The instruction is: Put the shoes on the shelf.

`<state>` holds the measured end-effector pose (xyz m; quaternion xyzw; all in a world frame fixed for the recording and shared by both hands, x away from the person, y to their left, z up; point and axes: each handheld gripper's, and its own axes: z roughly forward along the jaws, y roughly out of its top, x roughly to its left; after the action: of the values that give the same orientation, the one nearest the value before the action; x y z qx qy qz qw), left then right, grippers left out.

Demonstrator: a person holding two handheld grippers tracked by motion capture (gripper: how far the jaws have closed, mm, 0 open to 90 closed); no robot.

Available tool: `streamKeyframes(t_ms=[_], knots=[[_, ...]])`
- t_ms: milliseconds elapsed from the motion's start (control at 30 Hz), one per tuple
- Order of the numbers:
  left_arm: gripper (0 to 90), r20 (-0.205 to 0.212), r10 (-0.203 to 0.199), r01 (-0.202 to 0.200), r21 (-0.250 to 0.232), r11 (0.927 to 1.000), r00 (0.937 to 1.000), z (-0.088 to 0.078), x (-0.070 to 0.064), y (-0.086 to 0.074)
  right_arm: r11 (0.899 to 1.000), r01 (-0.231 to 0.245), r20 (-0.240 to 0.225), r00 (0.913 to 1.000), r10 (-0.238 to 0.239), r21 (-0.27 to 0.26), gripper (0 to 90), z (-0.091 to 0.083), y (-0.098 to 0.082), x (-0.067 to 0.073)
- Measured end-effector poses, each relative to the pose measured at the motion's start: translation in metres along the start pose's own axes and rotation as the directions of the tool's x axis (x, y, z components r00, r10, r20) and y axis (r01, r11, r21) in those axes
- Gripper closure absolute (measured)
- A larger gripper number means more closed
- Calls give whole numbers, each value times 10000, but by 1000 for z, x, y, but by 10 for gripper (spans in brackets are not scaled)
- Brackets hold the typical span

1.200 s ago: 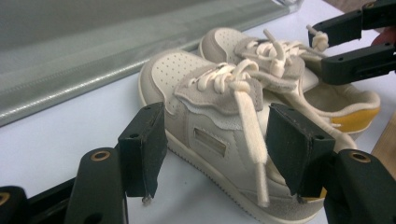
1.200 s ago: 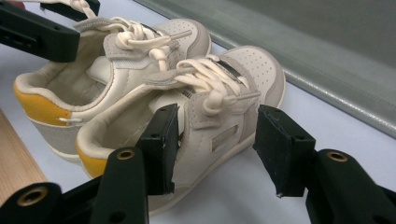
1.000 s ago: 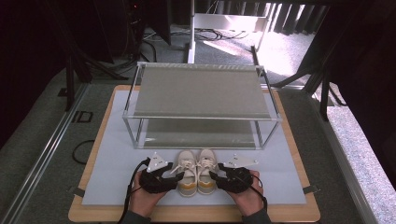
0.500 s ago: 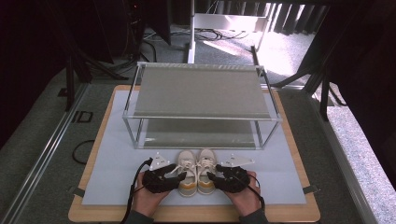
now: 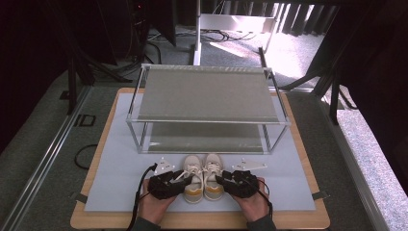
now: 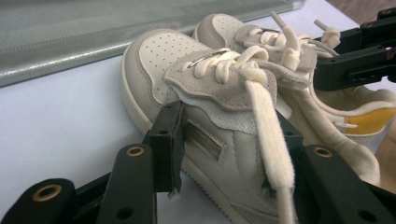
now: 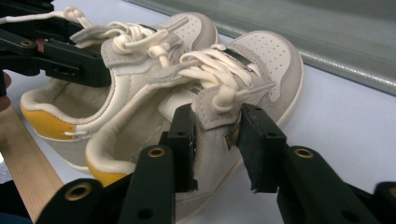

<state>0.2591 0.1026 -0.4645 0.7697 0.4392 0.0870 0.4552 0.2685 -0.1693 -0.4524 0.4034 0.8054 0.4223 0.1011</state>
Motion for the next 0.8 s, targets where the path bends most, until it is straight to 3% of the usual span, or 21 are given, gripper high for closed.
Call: streamKeyframes(t_ms=[100,500,800], knots=[[563,1,-87,87,-71,9999,10000,0,0,0,9998,29,29,10000,-29,-183,690,-1,-2,0],[597,-89,-106,102,-428,9990,9999,2,-9,4,9962,-606,-175,9981,596,-623,713,-10,-10,-6],[597,-56,-152,148,-786,9968,9999,7,-11,15,9904,-842,-54,9964,841,-1093,720,-17,-6,-11]])
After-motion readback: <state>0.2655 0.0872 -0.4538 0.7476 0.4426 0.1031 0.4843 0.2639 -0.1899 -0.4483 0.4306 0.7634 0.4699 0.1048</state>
